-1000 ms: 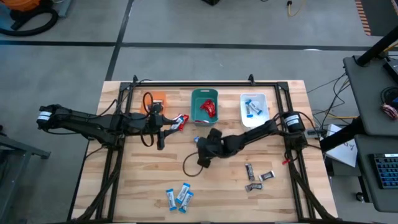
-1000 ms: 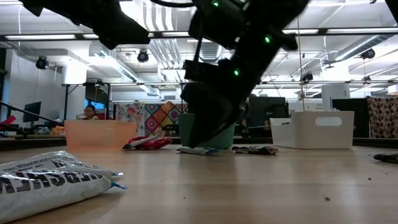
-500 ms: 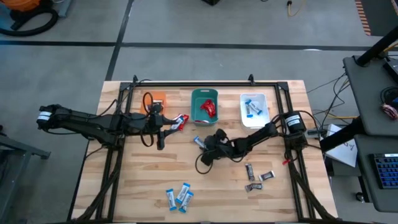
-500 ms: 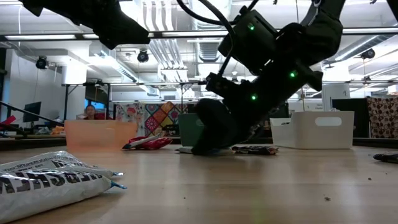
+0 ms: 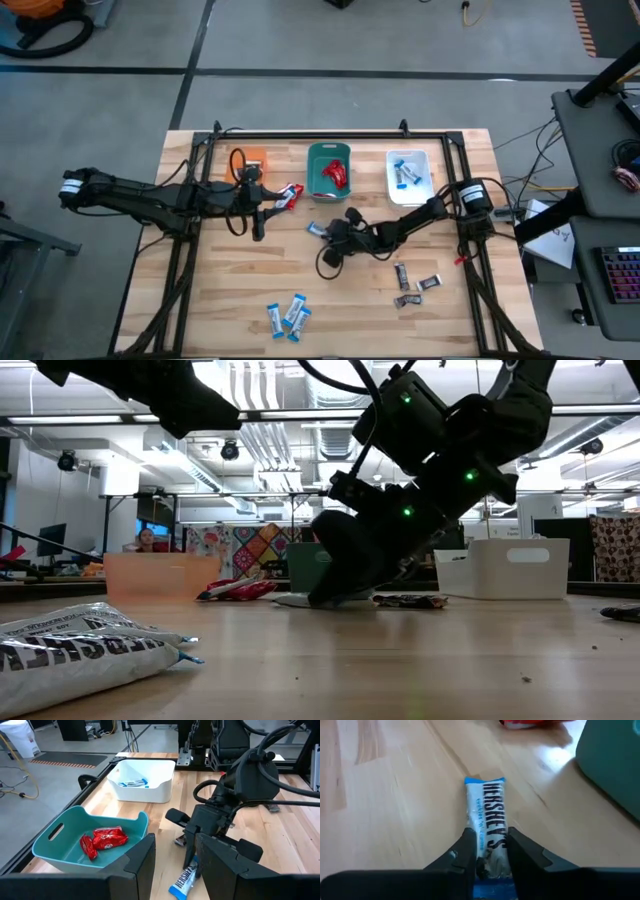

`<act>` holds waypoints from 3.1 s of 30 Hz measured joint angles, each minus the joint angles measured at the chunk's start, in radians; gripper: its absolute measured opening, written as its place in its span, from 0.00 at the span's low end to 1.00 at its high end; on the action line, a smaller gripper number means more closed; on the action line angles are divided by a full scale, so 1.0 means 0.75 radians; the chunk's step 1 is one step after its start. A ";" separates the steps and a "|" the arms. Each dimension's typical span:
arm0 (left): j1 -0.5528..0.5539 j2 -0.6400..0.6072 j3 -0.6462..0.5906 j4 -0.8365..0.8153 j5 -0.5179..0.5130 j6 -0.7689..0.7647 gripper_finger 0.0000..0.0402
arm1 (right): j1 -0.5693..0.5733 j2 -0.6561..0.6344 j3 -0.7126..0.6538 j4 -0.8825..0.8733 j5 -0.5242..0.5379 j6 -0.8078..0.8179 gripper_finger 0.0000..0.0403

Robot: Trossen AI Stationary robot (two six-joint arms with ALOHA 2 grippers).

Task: Organize candy in baskets
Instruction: Put the white chocolate bar into the white bin

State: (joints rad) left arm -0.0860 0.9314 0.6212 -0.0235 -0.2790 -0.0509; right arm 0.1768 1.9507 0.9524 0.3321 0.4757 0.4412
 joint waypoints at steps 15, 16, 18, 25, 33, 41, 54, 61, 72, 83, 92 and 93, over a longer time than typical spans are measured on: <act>0.000 0.000 0.000 0.001 0.000 -0.003 0.31 | -0.001 -0.013 0.060 -0.012 -0.087 -0.070 0.04; 0.000 0.000 0.000 0.001 0.000 -0.003 0.31 | -0.001 -0.013 0.060 -0.012 -0.087 -0.071 0.03; 0.000 0.000 0.000 0.001 0.000 -0.004 0.31 | -0.001 -0.013 0.060 -0.014 -0.088 -0.071 0.02; 0.000 0.000 0.000 0.001 0.000 -0.004 0.31 | 0.002 -0.018 0.060 -0.005 -0.084 -0.071 0.02; 0.000 0.000 0.000 -0.002 0.000 -0.014 0.31 | 0.003 -0.136 0.060 0.010 -0.075 -0.142 0.02; 0.000 0.000 -0.001 -0.060 0.047 -0.017 0.31 | 0.009 -0.217 0.063 -0.078 -0.090 -0.230 0.02; -0.057 0.224 -0.256 0.166 0.197 0.007 0.08 | 0.008 -0.220 0.059 -0.326 -0.156 -0.228 0.02; -0.060 0.486 -0.273 0.539 0.195 0.036 0.01 | 0.008 -0.231 0.059 -0.443 -0.185 -0.072 0.02; -0.060 0.843 -0.161 0.621 0.155 0.062 0.00 | -0.037 -0.312 0.059 -0.443 -0.435 0.364 0.06; -0.058 1.046 -0.117 0.695 0.124 0.062 0.00 | -0.060 -0.308 0.059 -0.434 -0.449 0.560 0.43; -0.058 1.064 -0.123 0.703 0.121 0.053 0.00 | -0.069 -0.307 0.057 -0.433 -0.423 0.597 0.55; -0.058 1.064 -0.128 0.703 0.122 0.051 0.00 | -0.069 -0.301 0.057 -0.428 -0.421 0.604 0.55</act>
State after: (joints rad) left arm -0.1299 1.7294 0.5252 0.5041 -0.1879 -0.0124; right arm 0.1253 1.7248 0.9951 0.0113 0.1601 0.8943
